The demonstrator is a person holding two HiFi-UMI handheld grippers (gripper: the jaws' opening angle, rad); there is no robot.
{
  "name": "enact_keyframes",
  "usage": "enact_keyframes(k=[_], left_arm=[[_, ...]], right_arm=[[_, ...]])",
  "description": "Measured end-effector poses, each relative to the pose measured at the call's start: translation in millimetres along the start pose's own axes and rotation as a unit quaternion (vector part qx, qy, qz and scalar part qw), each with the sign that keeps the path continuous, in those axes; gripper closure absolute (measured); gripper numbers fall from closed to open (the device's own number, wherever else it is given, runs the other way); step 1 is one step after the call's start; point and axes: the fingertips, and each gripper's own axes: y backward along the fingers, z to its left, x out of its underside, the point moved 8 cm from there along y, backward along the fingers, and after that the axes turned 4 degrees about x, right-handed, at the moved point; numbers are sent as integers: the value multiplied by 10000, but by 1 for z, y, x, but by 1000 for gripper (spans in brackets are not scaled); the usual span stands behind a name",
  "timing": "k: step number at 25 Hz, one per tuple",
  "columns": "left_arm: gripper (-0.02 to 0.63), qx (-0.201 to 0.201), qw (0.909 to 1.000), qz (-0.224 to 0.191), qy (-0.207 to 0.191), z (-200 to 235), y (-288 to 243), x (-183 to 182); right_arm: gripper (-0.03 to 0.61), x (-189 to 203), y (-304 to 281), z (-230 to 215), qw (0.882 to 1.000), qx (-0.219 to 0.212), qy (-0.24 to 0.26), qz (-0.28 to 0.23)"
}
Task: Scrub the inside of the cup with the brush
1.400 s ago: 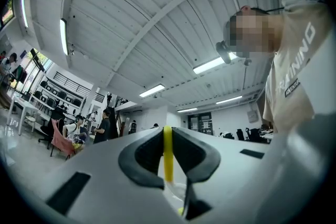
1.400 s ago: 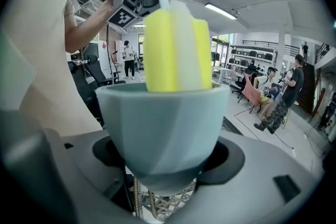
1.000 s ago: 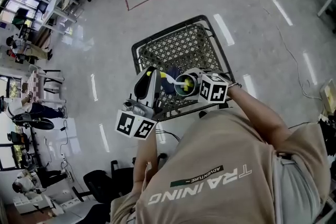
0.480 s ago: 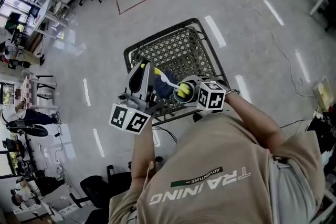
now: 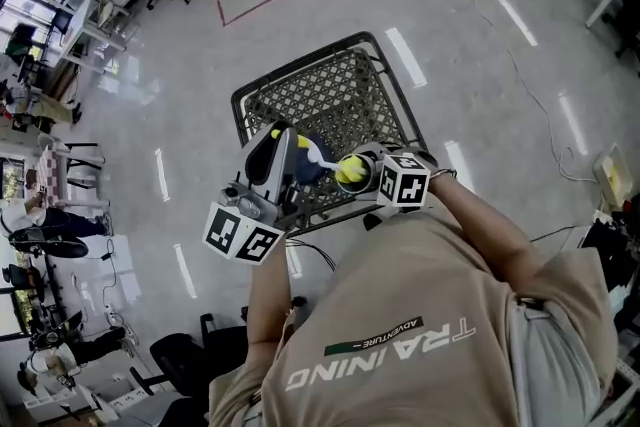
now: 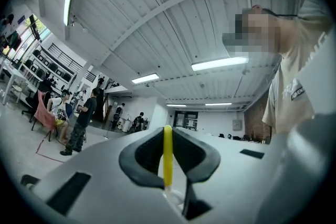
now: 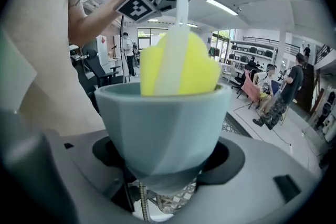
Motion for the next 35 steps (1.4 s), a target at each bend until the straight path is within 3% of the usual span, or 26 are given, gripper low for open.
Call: enact_keyframes(k=[5,8,15,21,26,30,35], left_arm=[[561,657,9974,176,-228,-17,-12,6],[561,1280,9902,398,-405,-23,-20,0],[560,2778,9577,697,-277,-39,-35,3],[560,3548,9343,345,89,-47,-46,-8],[557,3702,9284,200,267,-54,-46,-6],[555,3587,9330,13,279,-54,-38,-10],[555,3295,9420,-543,317,-51,-25,-38]], right_arm=[[195,-19,7,-13,9996,2,149,-227],[195,-36,1,-10,9988,-164,336,-315],[195,-47,-9,-2,9960,-302,704,-458],[195,-48,-8,-8,9966,-239,548,-565],[195,-41,-8,-10,9972,-130,420,-597],[195,-36,-7,-9,9978,-127,364,-533],[195,-32,-6,-5,9985,-61,276,-475]])
